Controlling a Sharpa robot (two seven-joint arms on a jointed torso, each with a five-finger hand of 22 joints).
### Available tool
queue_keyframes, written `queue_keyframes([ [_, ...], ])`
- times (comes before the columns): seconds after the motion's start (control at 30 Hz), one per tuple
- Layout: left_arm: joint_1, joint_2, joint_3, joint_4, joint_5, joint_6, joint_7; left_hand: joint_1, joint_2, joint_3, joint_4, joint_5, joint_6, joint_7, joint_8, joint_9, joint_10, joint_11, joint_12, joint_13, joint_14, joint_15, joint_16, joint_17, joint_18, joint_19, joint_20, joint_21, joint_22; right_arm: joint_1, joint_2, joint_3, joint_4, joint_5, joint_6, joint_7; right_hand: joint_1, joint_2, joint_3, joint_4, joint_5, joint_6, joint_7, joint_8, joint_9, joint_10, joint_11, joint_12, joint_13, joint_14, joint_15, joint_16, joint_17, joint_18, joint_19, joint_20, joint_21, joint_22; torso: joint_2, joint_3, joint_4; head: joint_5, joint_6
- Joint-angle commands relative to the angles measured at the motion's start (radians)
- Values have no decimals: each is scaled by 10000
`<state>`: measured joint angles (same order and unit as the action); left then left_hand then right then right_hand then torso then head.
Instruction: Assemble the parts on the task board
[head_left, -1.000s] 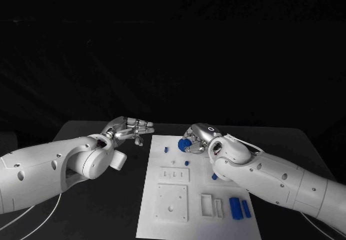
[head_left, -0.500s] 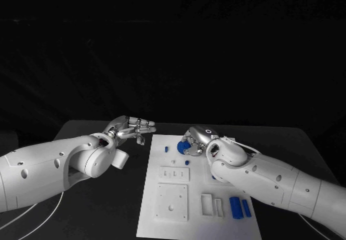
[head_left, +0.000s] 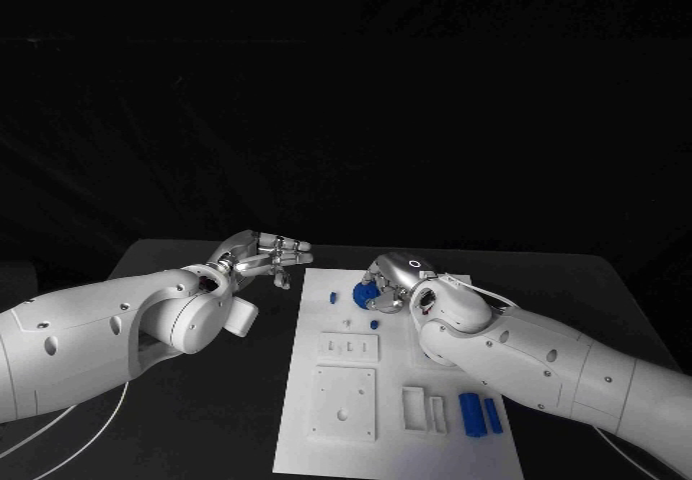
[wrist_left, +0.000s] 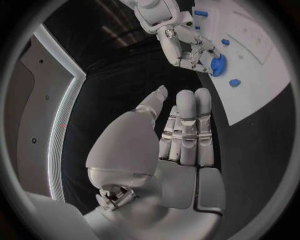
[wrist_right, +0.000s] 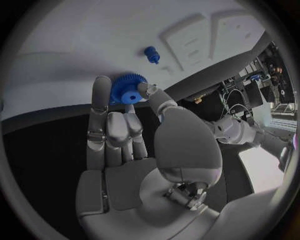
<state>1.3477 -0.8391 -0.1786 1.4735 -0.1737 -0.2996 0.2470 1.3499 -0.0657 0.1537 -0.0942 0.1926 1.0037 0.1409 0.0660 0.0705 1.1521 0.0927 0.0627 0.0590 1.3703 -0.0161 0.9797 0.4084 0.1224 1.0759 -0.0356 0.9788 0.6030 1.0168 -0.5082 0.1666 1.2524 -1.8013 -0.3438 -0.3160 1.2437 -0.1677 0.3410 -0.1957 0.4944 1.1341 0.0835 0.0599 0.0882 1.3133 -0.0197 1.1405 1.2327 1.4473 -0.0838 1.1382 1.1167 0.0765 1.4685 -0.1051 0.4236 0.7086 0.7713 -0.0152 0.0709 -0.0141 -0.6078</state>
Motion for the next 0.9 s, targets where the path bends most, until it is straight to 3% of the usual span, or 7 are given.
queue_keyframes([
  [0.03,9,38,7,-1,-21,150,47,-3,-23,66,-8,29,-85,6,-31,13,-52,-10,-32,9,57,19,58,-10,167,-56,40,34,-7,-26,83,-41,-134,-103,132,143,4,-24,-38,43,-110,-49,19,28,-17,38,2,-46,-35,62,-7,-32,-9,65,293,-23,-52,14,4,-4,7,-7,-9],
  [0.27,9,60,7,-17,-21,152,45,-3,-23,66,-8,29,-85,6,-31,13,-52,-10,-32,9,57,19,58,-10,167,-56,40,34,-7,-27,238,-68,-412,-64,123,216,-3,-15,-181,146,-391,-202,50,28,-64,-26,27,-173,-149,57,15,-83,-43,66,311,0,-134,-7,7,-7,1,2,-14],
  [0.4,9,76,7,-33,-21,157,45,-17,-7,52,-2,29,-92,6,-29,13,-66,-7,-33,9,56,21,60,-12,168,-58,41,55,-42,-27,292,-75,-502,5,159,275,-26,1,-592,410,-872,-483,100,30,-174,-63,72,-234,-233,59,61,-111,-62,72,338,45,-217,-70,5,-6,0,-2,-20],
  [0.53,8,88,6,-50,-21,160,44,-17,-7,52,-2,29,-92,6,-29,13,-66,-7,-33,9,56,21,60,-12,168,-58,41,55,-42,-26,302,-78,-571,113,194,310,-106,53,-1370,1112,-1419,-559,94,31,-181,-101,93,-264,-315,60,82,-136,-82,66,364,74,-279,-190,-3,-7,-6,-2,-34],
  [0.67,8,90,5,-58,-21,163,43,-17,-7,52,-2,29,-92,6,-29,13,-66,-7,-33,9,56,21,60,-12,168,-58,41,55,-42,-26,273,-80,-615,212,118,312,-28,-15,-2150,2488,-2014,-603,79,33,-159,-112,111,-247,-365,64,88,-128,-80,61,375,82,-239,-335,-5,3,-19,2,-44],
  [0.8,7,87,4,-65,-21,166,44,-17,-7,52,-2,29,-92,6,-29,13,-66,-7,-33,9,56,21,60,-12,168,-58,41,55,-42,-26,202,-81,-586,292,-69,328,84,-117,-2630,3233,-2400,-626,69,37,-145,-107,112,-220,-379,68,88,-112,-72,84,374,84,-177,-447,-7,9,-19,8,-41],
  [0.9,7,74,4,-71,-21,169,45,-17,-7,52,-2,29,-92,6,-29,13,-66,-7,-33,9,56,21,60,-12,168,-58,41,55,-42,-29,91,-81,-479,387,-383,394,144,-180,-2827,3475,-2484,-615,61,38,-140,-92,108,-196,-376,70,86,-97,-60,85,374,82,-124,-515,-4,16,-24,10,-32],
])
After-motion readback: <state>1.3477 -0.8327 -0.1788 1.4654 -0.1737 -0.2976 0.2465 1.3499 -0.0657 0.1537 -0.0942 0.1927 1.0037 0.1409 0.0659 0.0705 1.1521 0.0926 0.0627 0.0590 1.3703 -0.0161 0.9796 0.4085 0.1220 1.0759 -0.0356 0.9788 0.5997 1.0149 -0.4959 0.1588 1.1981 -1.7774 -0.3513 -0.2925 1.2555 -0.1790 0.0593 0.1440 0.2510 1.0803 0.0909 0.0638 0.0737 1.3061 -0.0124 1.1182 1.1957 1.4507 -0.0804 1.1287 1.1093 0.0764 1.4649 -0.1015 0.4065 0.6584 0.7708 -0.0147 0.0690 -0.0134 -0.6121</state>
